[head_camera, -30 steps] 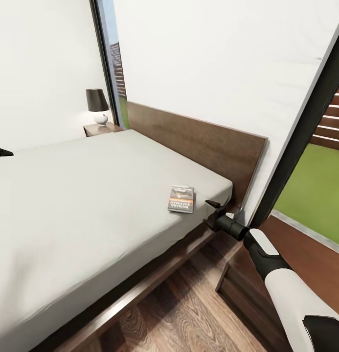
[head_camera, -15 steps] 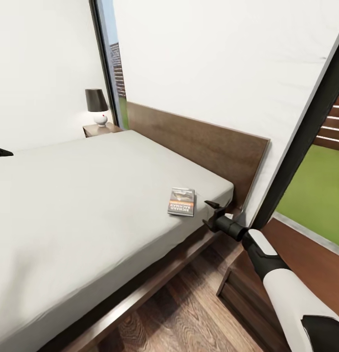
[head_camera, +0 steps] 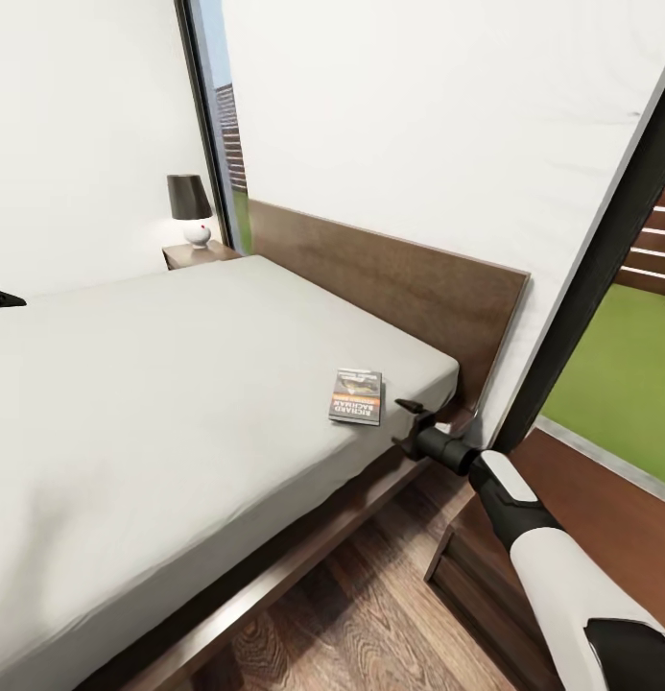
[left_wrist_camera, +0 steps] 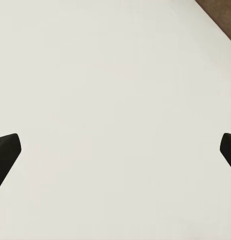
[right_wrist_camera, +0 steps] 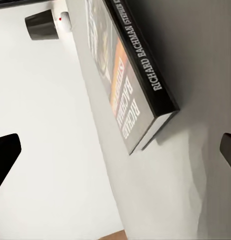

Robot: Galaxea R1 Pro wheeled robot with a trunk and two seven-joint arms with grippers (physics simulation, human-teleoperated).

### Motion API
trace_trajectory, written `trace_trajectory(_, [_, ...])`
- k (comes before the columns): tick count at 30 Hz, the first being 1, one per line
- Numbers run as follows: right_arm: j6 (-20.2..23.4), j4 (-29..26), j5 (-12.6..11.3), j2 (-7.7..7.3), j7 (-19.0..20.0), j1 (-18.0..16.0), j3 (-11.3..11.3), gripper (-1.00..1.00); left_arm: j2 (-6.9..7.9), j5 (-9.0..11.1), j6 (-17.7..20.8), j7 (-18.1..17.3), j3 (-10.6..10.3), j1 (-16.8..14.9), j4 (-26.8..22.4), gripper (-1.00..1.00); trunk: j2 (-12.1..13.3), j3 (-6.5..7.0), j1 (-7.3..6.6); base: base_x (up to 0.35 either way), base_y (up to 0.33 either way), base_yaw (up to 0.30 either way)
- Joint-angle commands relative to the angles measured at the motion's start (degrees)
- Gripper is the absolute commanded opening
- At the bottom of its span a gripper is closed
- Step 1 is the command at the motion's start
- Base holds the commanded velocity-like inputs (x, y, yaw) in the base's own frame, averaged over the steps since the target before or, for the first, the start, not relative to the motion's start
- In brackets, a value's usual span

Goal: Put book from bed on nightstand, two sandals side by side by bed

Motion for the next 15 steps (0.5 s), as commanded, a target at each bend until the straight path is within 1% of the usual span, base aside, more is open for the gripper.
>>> trace_trajectory(1, [0.32,0.09,0.21,0.11,0.01,-0.04,-0.19,1.0,-0.01,0.28,0.35,0.06,0.1,-0.05,-0.01,1.0,-0.02,-0.05,-0.01,0.0,0.0,0.0])
trace_trajectory(10, [0.19,3.47,0.14,0.51,-0.66,-0.04,0.1,1.0,0.06,0.28,0.35,0.06,0.14,-0.03,-0.01,1.0,-0.02,-0.05,-0.01,0.0,0.0,0.0])
trace_trajectory(13, [0.17,4.6,0.2,1.17,-0.72,-0.04,0.12,1.0,0.07,0.28,0.35,0.06,0.16,-0.05,-0.01,1.0,-0.02,-0.05,-0.01,0.0,0.0,0.0])
trace_trajectory(15, [0.17,4.76,0.22,1.33,-0.74,-0.04,0.12,1.0,0.07,0.3,0.35,0.06,0.17,-0.05,-0.01,1.0,-0.02,-0.05,-0.01,0.0,0.0,0.0])
